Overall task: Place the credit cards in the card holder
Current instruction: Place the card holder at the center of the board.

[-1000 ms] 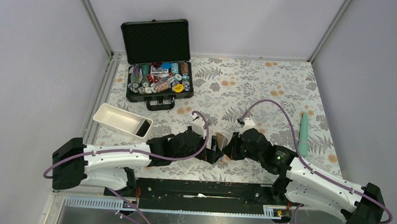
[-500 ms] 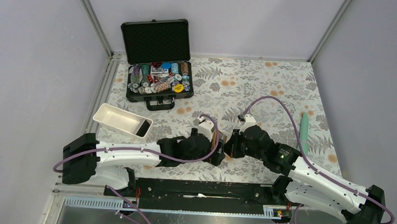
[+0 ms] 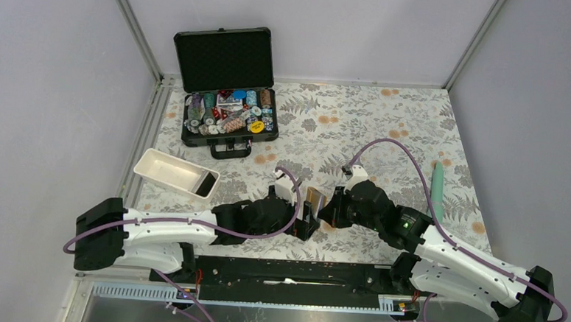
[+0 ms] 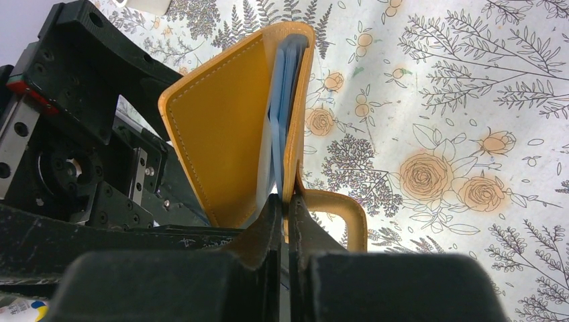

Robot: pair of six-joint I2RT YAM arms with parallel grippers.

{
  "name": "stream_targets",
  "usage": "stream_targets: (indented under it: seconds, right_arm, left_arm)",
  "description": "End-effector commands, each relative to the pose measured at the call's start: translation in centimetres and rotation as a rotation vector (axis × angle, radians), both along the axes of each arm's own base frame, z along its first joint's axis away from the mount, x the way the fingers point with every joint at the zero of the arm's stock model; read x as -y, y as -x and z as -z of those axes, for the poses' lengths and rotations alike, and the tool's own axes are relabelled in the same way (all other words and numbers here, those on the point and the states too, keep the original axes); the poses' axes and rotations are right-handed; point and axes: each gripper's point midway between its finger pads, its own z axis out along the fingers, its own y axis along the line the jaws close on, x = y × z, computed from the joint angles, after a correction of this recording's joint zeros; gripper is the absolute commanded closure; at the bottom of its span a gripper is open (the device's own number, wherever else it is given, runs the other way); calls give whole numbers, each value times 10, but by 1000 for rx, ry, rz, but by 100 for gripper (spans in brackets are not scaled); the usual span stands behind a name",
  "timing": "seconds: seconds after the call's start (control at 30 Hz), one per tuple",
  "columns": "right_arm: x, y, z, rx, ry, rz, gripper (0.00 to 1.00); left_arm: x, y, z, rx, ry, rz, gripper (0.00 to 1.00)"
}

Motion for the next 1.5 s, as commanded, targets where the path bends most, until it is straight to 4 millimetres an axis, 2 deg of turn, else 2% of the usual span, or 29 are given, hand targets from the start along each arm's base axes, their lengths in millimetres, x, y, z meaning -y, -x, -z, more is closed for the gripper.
stream_targets:
  seconds: [0.0,0.57,1.0,1.3,1.47]
  right_arm:
    - [-4,1,-14,20,-27,-27,100]
    - [-7,6,-17,14,-58,-48,100]
    - [-11,9,-16,1,-71,-64,100]
    - [-12,10,-13,-8,-69,-73,100]
    - [-14,11,-12,-12,-71,-79,100]
  left_arm:
    - [7,-5,-24,35,97,-8,1]
    - [-8,-7,-20,42,85,-43,1]
    - [-4,2,-24,46,146,20,1]
    - [-1,6,-34,61,222,45,1]
    - [-2,5,-28,42,225,38,1]
